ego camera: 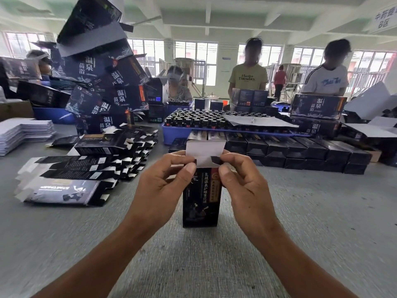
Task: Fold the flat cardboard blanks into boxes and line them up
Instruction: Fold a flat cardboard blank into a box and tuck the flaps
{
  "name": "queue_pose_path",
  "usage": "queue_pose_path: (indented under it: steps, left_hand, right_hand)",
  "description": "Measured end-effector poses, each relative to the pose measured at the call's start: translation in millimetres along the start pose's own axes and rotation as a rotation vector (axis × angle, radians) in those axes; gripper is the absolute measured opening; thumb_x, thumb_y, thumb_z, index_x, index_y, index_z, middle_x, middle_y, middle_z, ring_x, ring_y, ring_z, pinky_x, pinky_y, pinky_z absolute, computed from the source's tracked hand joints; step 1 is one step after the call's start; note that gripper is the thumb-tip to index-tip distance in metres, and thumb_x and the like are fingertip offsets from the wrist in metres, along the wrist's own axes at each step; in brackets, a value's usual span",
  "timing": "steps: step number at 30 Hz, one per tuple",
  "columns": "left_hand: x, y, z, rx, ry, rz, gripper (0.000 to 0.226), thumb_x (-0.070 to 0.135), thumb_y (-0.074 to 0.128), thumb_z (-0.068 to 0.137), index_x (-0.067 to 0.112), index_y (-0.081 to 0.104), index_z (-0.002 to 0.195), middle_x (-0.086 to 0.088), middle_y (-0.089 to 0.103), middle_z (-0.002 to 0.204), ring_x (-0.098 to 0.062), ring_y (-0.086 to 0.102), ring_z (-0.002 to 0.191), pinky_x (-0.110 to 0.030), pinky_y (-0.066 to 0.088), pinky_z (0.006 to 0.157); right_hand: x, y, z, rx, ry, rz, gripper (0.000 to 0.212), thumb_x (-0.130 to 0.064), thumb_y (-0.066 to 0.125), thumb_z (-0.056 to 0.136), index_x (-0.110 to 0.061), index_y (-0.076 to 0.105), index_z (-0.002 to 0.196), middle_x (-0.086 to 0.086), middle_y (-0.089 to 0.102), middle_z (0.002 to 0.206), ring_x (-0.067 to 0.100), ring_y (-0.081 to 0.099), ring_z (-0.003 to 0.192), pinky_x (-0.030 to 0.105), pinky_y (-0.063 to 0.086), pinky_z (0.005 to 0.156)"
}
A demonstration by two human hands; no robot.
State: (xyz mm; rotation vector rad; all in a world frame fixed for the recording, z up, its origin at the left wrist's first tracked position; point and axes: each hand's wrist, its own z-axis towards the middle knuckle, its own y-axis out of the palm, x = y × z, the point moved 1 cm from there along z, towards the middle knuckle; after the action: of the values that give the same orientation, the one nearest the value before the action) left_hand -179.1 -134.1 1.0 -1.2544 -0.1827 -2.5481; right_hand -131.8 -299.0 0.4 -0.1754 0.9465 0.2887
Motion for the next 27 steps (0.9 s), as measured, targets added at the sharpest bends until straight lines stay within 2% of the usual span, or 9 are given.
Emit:
queue_pose_path:
  steps: [4, 7, 9, 12, 17, 24, 27]
  left_hand:
    - [2.4, 0.2, 0.6, 0.004, 0.017, 0.016, 0.021, 0.028, 0.064, 0.087, 0.018, 0.070, 0.104, 0.009, 0.073, 0.108, -0.011, 0.070, 0.103, -0.019, 0.055, 0.080]
    - [3.4, 0.5, -0.3, -0.003, 0.037, 0.025, 0.018, 0.026, 0.064, 0.088, 0.019, 0.070, 0.104, 0.010, 0.073, 0.108, -0.010, 0.070, 0.103, -0.017, 0.055, 0.079]
    - [2.8, 0.0, -0.5, -0.001, 0.037, 0.030, 0.017, 0.026, 0.064, 0.090, 0.021, 0.070, 0.105, 0.009, 0.073, 0.108, -0.010, 0.070, 0.104, -0.017, 0.055, 0.079]
    - [1.5, 0.0, -0.4, -0.003, 0.035, 0.029, 0.016, 0.026, 0.064, 0.091, 0.023, 0.070, 0.105, 0.008, 0.074, 0.108, -0.012, 0.070, 0.105, -0.017, 0.055, 0.080]
    - [2.0, 0.7, -1.7, 0.004, 0.025, 0.012, 0.020, 0.027, 0.065, 0.089, 0.025, 0.071, 0.108, 0.007, 0.075, 0.108, -0.012, 0.071, 0.104, -0.017, 0.055, 0.080]
    - [3.4, 1.5, -1.3, 0.031, 0.017, -0.016, 0.020, 0.031, 0.069, 0.083, 0.024, 0.068, 0.102, 0.006, 0.076, 0.106, -0.012, 0.071, 0.102, -0.016, 0.055, 0.080]
    - [1.4, 1.2, -1.3, 0.048, 0.006, -0.035, 0.019, 0.037, 0.071, 0.080, 0.031, 0.065, 0.097, 0.006, 0.076, 0.106, -0.014, 0.072, 0.102, -0.018, 0.055, 0.081]
  right_hand:
    - [-1.5, -2.3, 0.9, 0.012, -0.019, -0.011, 0.038, -0.019, 0.057, 0.101, -0.047, 0.053, 0.128, -0.022, 0.064, 0.124, -0.003, 0.064, 0.109, 0.009, 0.051, 0.079]
    - [-3.9, -1.1, -0.1, -0.010, -0.031, -0.053, 0.035, -0.027, 0.057, 0.101, -0.054, 0.055, 0.123, -0.029, 0.061, 0.123, -0.003, 0.063, 0.111, 0.007, 0.050, 0.082]
    - [-5.5, -0.4, -1.4, -0.007, -0.023, -0.038, 0.027, -0.040, 0.058, 0.097, -0.051, 0.059, 0.121, -0.028, 0.063, 0.121, -0.002, 0.064, 0.111, 0.009, 0.051, 0.082]
    - [-6.5, -0.2, -2.6, 0.021, -0.026, -0.041, 0.026, -0.049, 0.053, 0.095, -0.040, 0.066, 0.116, -0.016, 0.071, 0.113, 0.003, 0.067, 0.106, 0.016, 0.055, 0.082]
    - [-4.4, -0.2, -1.4, 0.047, -0.002, -0.059, 0.023, -0.043, 0.056, 0.096, -0.035, 0.068, 0.114, -0.011, 0.074, 0.108, 0.007, 0.070, 0.101, 0.022, 0.058, 0.081]
    - [-2.9, -2.0, 0.0, 0.064, 0.018, -0.070, 0.017, -0.033, 0.060, 0.098, -0.033, 0.069, 0.113, -0.012, 0.074, 0.105, 0.007, 0.071, 0.099, 0.017, 0.056, 0.077]
    - [-4.2, -2.3, 0.0, 0.066, 0.013, -0.062, 0.016, -0.030, 0.061, 0.098, -0.032, 0.069, 0.111, -0.011, 0.075, 0.102, 0.006, 0.071, 0.096, 0.015, 0.055, 0.074]
